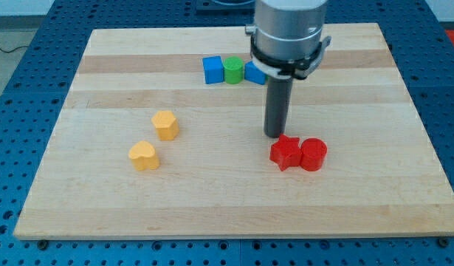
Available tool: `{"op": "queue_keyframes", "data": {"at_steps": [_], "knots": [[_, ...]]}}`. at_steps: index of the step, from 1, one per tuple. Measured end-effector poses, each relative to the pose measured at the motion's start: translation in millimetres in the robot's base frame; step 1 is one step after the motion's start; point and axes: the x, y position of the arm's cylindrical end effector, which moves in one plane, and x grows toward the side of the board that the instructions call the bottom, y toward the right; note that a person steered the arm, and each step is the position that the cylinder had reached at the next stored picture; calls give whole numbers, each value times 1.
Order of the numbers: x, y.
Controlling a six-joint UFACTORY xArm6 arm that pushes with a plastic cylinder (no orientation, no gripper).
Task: Slightly move green star vertically towards red star
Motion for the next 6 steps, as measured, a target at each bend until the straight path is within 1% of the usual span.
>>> {"op": "queue_keyframes", "data": {"at_steps": [1,2,3,4,5,6], "knots": [[-28,42],[-83,91],[-149,100],[-197,60],[-182,26],[-139,15]]}}
